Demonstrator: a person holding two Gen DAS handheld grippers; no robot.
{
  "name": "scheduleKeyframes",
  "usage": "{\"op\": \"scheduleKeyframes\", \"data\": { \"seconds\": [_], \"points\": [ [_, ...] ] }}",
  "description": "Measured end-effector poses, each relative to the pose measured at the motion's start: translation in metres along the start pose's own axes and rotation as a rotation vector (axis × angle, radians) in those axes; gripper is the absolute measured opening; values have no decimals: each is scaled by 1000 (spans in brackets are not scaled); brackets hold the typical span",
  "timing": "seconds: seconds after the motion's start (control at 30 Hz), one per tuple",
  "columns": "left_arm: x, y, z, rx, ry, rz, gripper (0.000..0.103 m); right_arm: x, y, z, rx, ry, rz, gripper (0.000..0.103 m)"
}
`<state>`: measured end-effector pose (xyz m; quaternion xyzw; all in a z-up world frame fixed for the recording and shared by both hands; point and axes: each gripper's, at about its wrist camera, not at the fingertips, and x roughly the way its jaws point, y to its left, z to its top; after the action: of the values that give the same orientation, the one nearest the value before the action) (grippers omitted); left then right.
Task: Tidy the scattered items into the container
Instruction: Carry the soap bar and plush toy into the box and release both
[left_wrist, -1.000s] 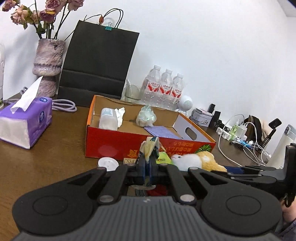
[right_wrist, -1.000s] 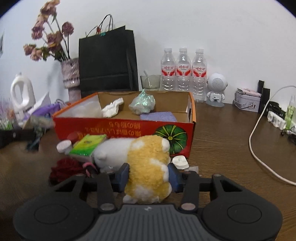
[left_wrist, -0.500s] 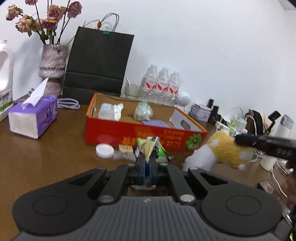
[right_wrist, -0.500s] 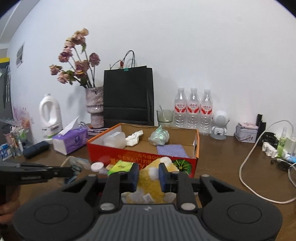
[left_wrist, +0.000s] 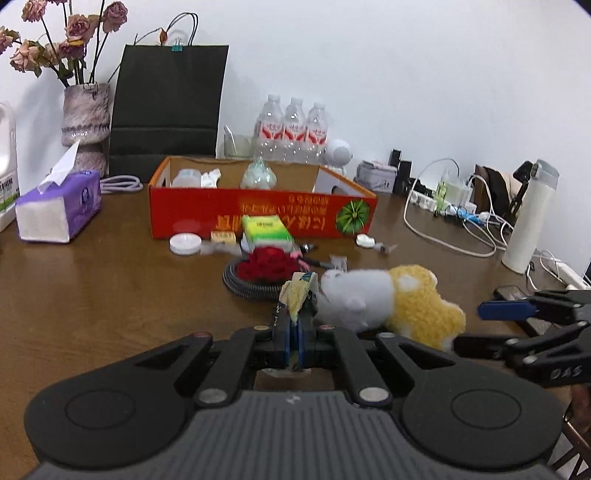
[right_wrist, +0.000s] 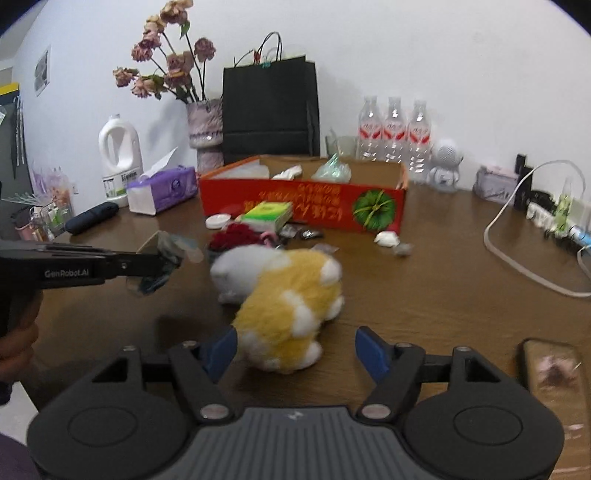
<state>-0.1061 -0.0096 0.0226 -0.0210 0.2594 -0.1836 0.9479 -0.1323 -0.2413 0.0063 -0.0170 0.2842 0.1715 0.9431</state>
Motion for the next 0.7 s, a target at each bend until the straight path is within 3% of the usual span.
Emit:
{"op": "scheduleKeyframes", "data": {
  "seconds": [0.07, 0.1, 0.17, 0.37, 0.47, 0.57, 0.7],
  "points": [
    [2, -1, -2, 0, 12, 10, 5, 12, 9, -4, 17, 13, 2, 67],
    [1, -2, -3, 3, 14, 15, 5, 19, 13, -5, 17, 27, -11, 55],
    [-1, -2, -2, 7, 13, 24, 5, 24, 20, -8, -6, 22, -69, 49],
    [-21, 8, 10, -9, -45, 32, 5, -31, 9, 33, 33, -124, -52, 43],
    [-22, 11, 19, -16, -72, 17, 5, -38, 5, 62, 55, -167, -43, 23],
    [-9, 14, 22, -25, -61, 12, 5, 0, 2, 81, 51, -152, -79, 27],
    [6, 19, 19, -46, -11, 22, 5, 66, -7, 79, 96, -81, -95, 27]
  ]
}}
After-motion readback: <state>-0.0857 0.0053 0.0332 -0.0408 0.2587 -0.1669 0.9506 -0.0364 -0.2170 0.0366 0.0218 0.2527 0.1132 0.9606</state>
